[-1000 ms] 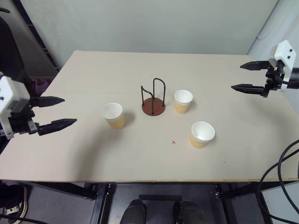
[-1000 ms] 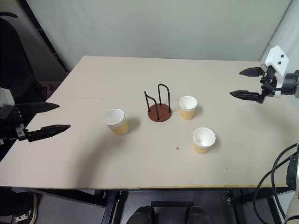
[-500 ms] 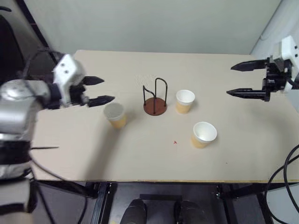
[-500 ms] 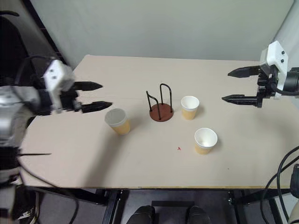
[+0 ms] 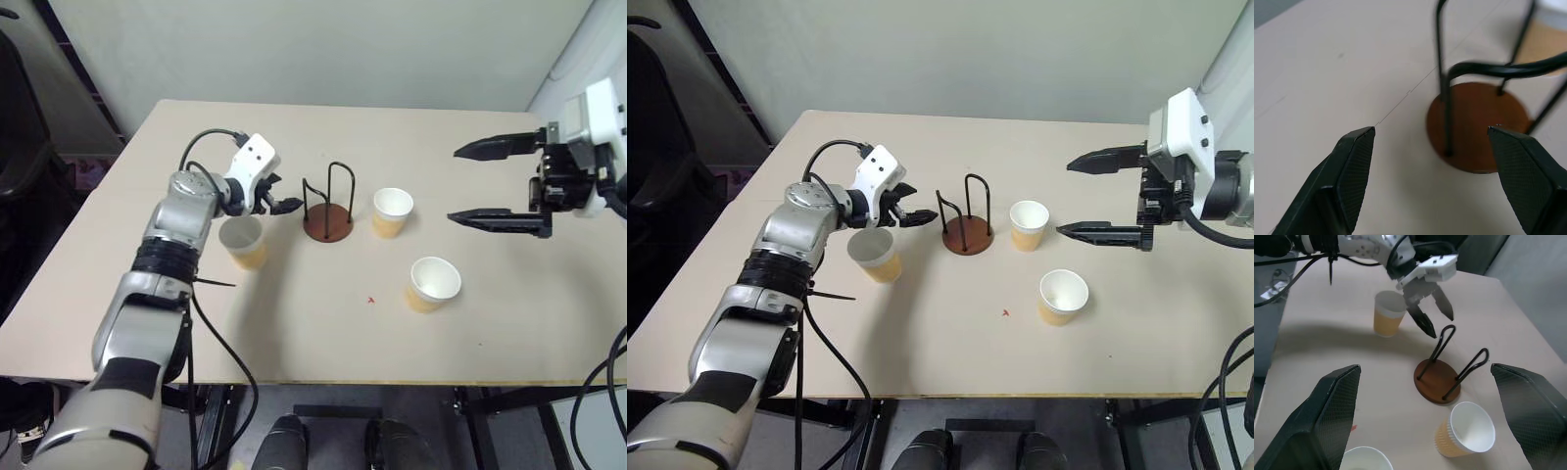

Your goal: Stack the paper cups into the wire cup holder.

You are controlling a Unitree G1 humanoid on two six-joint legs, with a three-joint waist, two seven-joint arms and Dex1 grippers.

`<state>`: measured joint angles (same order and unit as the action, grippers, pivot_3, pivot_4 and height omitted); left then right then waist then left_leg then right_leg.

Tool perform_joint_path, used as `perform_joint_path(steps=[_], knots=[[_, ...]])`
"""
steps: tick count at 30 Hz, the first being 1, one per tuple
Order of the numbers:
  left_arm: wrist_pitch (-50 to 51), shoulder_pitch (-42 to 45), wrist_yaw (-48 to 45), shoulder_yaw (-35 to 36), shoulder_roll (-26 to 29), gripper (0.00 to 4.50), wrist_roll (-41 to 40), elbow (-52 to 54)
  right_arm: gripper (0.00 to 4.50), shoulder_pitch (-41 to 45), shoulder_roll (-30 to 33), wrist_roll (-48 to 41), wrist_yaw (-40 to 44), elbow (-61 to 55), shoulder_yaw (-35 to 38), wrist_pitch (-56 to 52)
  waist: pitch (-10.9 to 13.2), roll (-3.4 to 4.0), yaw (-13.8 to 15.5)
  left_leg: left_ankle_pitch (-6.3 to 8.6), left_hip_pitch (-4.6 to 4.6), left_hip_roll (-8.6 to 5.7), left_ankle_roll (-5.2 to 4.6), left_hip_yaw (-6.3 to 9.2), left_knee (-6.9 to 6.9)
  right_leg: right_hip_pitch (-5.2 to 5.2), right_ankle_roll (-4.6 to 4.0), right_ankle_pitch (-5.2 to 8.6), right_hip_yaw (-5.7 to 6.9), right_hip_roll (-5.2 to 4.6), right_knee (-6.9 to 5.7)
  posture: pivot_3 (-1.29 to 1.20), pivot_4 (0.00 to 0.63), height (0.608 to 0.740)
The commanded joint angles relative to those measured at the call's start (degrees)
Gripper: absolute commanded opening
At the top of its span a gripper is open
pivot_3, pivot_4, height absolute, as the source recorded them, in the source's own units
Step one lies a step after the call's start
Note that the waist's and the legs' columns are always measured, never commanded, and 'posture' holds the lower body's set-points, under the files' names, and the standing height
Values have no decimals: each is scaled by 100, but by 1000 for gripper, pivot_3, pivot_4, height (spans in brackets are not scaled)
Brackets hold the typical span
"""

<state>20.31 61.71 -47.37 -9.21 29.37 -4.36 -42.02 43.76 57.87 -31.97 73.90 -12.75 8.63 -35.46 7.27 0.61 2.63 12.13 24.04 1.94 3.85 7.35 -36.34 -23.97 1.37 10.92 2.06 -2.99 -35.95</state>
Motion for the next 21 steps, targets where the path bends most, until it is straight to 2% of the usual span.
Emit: perform_joint_path(steps=[1,8,10,11,20,21], knots=[[-208,211,93,229,-270,3910,-65,-81,4434,-28,153,-183,-178,-278,285,-75,0,0,13,-2,0,-10,-7,-3,-1,0,17,-1,-19,0,1,0,150,740],[-487,565,573,345,-812,3910,78,-765,4434,-95,243,-89,-298,-225,199,39,0,0,32,17,14,-29,-53,-46,-75,2,58,-18,-63,-1,7,0,150,740],[-594,691,797,352,-864,3559,162,-1000,4434,-106,254,-107,-299,-241,199,38,1,-1,31,16,6,-29,-59,-60,-77,2,62,-20,-74,-1,13,0,150,740],[-657,745,884,349,-885,3352,209,-1106,4434,-110,257,-108,-297,-236,197,48,1,-1,31,15,2,-29,-60,-65,-77,2,64,-18,-75,-1,12,0,150,740],[-653,760,417,468,-889,32,49,-834,4434,-85,248,-55,-285,-141,123,149,1,-1,48,14,-3,-31,-61,-138,-78,1,67,-14,-82,44,8,0,150,740],[-562,719,248,472,-862,7,-4,-646,4434,-88,261,-50,-263,-123,112,157,1,-2,49,14,-2,-30,-61,-142,-78,0,68,-13,-82,45,8,0,150,740]])
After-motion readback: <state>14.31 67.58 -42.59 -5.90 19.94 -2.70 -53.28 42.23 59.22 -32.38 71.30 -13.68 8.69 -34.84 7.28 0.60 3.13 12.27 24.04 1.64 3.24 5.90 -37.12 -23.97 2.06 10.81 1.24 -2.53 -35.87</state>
